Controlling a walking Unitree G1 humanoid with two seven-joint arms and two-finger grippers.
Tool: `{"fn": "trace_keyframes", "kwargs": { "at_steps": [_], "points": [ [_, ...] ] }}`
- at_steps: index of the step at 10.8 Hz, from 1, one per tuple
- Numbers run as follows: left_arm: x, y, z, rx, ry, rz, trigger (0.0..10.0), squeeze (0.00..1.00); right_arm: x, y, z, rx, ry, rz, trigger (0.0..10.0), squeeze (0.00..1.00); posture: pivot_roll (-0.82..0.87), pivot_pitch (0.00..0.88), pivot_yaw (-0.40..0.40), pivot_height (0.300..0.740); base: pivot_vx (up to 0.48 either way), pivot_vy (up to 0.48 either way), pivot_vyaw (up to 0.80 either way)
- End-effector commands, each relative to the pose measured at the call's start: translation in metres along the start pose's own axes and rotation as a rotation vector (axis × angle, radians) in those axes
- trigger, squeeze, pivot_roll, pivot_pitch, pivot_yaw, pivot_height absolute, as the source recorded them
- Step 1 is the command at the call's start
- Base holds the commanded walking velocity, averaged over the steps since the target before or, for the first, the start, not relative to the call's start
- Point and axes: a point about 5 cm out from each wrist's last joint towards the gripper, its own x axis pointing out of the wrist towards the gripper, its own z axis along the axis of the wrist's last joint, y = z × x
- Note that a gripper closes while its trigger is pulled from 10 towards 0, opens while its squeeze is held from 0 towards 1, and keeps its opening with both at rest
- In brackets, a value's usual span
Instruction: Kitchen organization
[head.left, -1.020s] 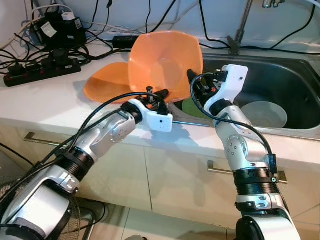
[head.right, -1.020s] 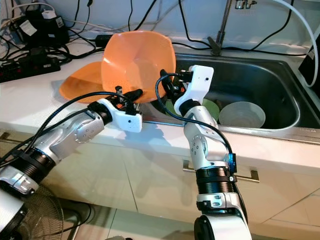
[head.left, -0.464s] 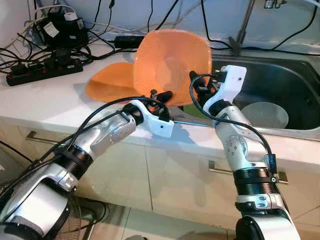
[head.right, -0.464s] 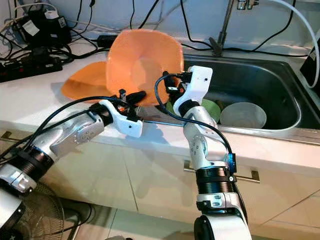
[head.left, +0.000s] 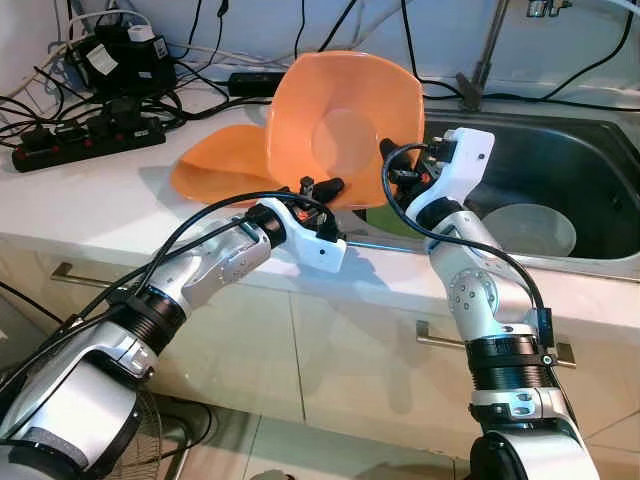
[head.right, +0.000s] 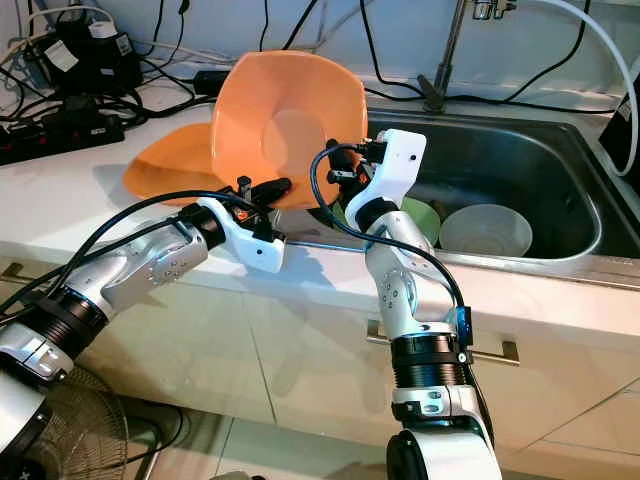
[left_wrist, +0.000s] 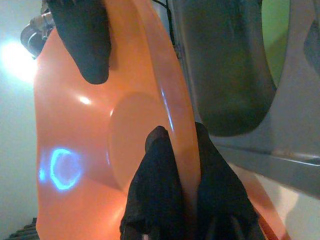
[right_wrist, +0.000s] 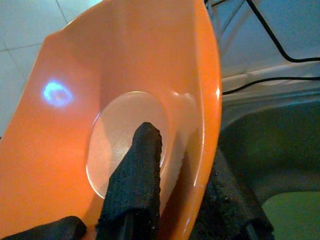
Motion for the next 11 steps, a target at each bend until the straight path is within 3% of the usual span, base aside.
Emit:
{"fn": "trace_keyframes", "kwargs": {
  "at_steps": [1, 3, 4, 8, 11],
  "points": [
    [0.001, 0.011, -0.008, 0.037, 0.021, 0.018, 10.0, 0.0, 0.002, 0.001, 0.005, -0.045, 0.001, 0.001, 0.0, 0.0, 0.12, 0.027, 0.038, 0.74, 0.0, 0.0, 0.0],
    [0.0, 0.011, -0.011, 0.034, 0.037, 0.021, 10.0, 0.0, 0.001, 0.001, 0.005, -0.043, 0.003, 0.001, 0.0, 0.0, 0.12, 0.032, 0.036, 0.74, 0.0, 0.0, 0.0],
    [0.0, 0.011, -0.012, 0.019, 0.047, 0.025, 10.0, 1.0, 0.002, 0.001, 0.005, -0.041, 0.004, 0.001, 0.0, 0.0, 0.12, 0.032, 0.036, 0.74, 0.0, 0.0, 0.0],
    [0.0, 0.014, -0.014, 0.009, 0.059, 0.047, 10.0, 1.0, 0.002, 0.0, 0.005, -0.042, 0.003, -0.008, 0.0, 0.0, 0.12, 0.033, 0.036, 0.74, 0.0, 0.0, 0.0],
    [-0.001, 0.015, -0.015, -0.003, 0.065, 0.058, 10.0, 1.0, 0.003, -0.01, 0.008, -0.028, -0.012, -0.087, 0.0, 0.0, 0.13, 0.032, 0.032, 0.74, 0.0, 0.0, 0.0]
  ]
}}
